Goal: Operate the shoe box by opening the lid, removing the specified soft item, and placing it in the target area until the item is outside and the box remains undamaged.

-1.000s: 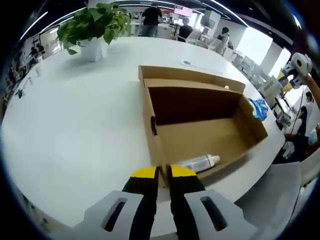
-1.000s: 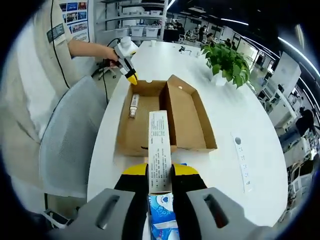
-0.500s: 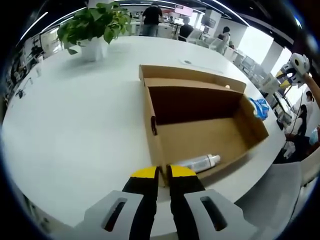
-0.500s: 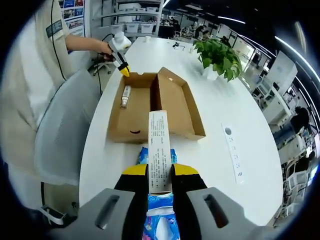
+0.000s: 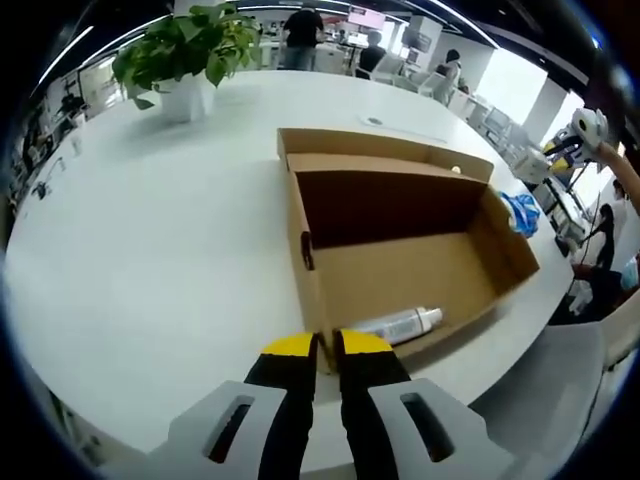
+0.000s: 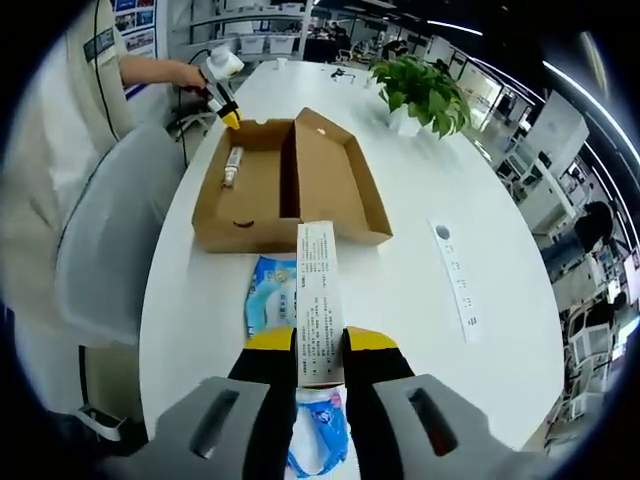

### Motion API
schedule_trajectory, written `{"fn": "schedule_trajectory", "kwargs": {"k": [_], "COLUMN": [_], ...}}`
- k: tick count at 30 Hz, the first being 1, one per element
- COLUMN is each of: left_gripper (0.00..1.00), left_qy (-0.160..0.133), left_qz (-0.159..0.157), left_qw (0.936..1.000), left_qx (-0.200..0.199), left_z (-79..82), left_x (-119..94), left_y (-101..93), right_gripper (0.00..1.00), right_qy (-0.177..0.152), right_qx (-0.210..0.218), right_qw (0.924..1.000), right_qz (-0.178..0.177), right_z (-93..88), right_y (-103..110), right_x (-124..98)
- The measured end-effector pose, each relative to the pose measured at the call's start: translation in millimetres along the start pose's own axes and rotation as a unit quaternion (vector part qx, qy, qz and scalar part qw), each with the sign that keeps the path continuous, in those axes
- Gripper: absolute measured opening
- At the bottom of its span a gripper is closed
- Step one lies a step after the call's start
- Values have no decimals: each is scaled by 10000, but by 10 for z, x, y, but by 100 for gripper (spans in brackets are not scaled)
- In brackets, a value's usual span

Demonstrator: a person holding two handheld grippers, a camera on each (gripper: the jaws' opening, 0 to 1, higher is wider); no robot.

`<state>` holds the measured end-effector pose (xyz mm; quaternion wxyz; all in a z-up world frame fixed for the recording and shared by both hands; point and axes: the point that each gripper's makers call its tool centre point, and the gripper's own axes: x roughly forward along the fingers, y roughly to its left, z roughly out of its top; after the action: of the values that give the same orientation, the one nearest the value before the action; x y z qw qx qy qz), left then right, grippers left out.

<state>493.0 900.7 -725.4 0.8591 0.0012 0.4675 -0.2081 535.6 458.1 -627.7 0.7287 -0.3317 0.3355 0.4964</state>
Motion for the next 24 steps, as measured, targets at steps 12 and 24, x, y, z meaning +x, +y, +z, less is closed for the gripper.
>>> {"fn": "schedule_trajectory", "kwargs": {"k": [12, 24], "left_gripper": [5, 5], "left_qy": [50, 101], "left_qz": [91, 123], "left_qw": [9999, 9998], "left_qx": [-54, -73], "left_z": [-3, 0], "left_x": [6, 9], "left_y": [1, 4], "right_gripper": [14, 14], "right_qy": [287, 532], "right_qx": [69, 191], "right_qw": [9996, 9984], "right_qz": [-29, -69], "right_z": [-378, -752], "right_y": [-194, -336], "right_x": [94, 209]}}
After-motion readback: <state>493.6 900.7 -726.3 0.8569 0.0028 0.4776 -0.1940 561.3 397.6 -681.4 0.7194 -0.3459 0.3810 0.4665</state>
